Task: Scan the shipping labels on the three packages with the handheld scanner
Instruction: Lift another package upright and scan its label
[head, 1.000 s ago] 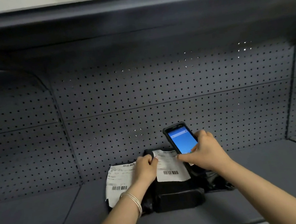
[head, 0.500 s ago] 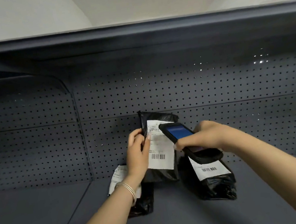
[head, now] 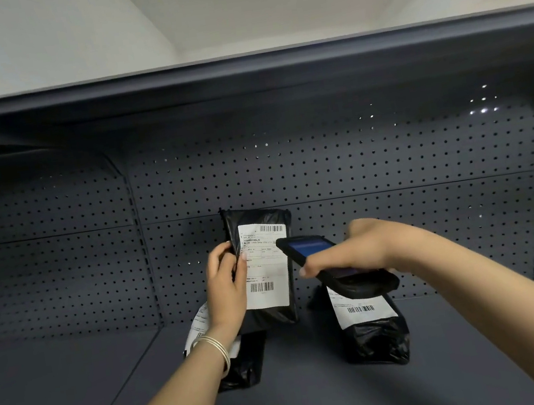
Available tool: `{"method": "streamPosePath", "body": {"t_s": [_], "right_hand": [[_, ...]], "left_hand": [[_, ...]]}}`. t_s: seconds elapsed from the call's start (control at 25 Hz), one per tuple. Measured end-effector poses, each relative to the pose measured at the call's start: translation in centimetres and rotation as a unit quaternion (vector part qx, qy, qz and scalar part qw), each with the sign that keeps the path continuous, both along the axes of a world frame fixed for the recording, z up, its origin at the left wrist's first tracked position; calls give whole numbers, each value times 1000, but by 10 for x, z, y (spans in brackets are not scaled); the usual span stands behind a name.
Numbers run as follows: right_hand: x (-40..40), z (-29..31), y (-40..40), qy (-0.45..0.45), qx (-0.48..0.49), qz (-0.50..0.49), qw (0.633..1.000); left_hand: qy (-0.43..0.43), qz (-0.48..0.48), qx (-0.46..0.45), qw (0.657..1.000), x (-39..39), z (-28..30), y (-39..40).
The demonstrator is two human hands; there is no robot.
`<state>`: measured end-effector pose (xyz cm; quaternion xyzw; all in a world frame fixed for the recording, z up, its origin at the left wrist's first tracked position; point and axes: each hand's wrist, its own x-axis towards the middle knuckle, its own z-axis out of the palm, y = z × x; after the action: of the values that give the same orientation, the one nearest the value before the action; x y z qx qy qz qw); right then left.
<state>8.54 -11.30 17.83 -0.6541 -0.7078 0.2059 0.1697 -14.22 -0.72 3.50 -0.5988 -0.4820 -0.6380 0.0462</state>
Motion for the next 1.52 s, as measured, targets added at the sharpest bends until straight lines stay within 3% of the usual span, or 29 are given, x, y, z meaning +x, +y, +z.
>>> {"method": "streamPosePath", "body": {"t_s": [0.56,0.92,1.28,1.52], "right_hand": [[11,-4,6,-27,0,14,1000],[20,-38,39,85,-2,-16,996],[26,-53,64,112,-17,-38,993],[17,-62,72,127,-29,-35,991]], "left_hand": [[-22,-11,-25,999,13,-3,-3],[-88,-60,-184,977,31,-30,12],[-75,-14,-349,934,46,-60,40],[-122,-67,-331,933,34,-54,39]]}}
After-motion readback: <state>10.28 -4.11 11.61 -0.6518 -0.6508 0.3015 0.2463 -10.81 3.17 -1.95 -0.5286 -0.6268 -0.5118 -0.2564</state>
